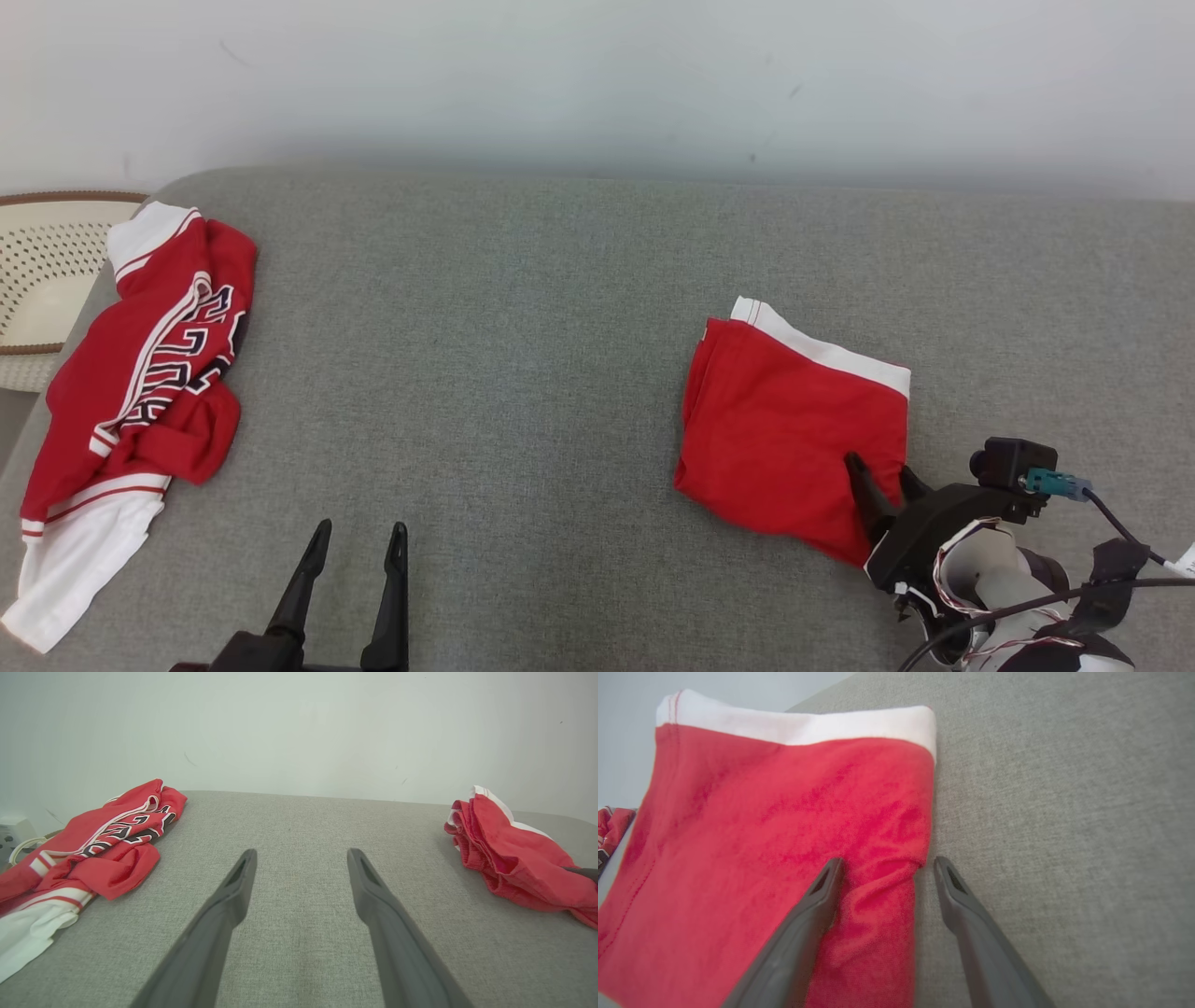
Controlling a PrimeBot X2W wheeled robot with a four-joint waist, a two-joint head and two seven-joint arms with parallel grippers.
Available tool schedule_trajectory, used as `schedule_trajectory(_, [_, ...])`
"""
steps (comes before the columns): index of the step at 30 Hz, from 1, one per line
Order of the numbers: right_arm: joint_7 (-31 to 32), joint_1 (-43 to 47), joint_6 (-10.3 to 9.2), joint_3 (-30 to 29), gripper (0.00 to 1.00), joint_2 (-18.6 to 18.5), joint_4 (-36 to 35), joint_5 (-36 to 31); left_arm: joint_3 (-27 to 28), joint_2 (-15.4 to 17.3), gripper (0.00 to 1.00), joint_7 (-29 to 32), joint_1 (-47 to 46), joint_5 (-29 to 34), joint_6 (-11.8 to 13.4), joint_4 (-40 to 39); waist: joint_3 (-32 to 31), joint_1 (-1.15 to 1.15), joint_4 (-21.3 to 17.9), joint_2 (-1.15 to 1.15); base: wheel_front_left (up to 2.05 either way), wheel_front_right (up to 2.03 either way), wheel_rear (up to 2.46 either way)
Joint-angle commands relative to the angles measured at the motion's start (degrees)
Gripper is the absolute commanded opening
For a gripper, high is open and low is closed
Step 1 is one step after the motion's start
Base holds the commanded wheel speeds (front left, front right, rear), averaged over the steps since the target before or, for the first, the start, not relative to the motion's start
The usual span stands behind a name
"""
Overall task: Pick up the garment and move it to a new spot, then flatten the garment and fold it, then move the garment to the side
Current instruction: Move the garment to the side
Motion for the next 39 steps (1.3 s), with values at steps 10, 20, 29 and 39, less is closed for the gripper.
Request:
schedule_trajectory(10, [-1.4, -2.1, 0.0, 4.9, 0.0, -0.4, 1.4, 2.5, -0.2, 0.0, 1.0, -0.2, -0.9, -0.9, 0.5, 0.6, 0.6, 0.0, 0.2, 0.0, 0.0, 0.0, 0.0])
schedule_trajectory(20, [-3.4, -5.8, 0.0, 10.3, 0.0, -5.4, 2.0, 0.9, 0.3, 0.0, 1.0, -0.2, -0.2, -0.1, 0.2, -0.3, 0.8, 0.0, -2.5, 0.0, 0.0, 0.0, 0.0])
schedule_trajectory(29, [-2.7, -12.6, 0.0, 16.6, 0.0, -12.0, 1.9, -2.0, 0.8, 0.4, 1.0, -0.1, -2.1, 2.0, -0.4, -2.7, 4.2, 0.0, -5.8, 0.0, 0.0, 0.0, 0.0])
schedule_trajectory(39, [-2.5, -21.9, 0.0, 22.3, 0.0, -20.0, 2.6, -3.1, 1.8, 2.2, 1.0, -0.2, -5.3, 3.9, -0.5, -6.7, 10.1, 0.0, -7.4, 0.0, 0.0, 0.0, 0.0])
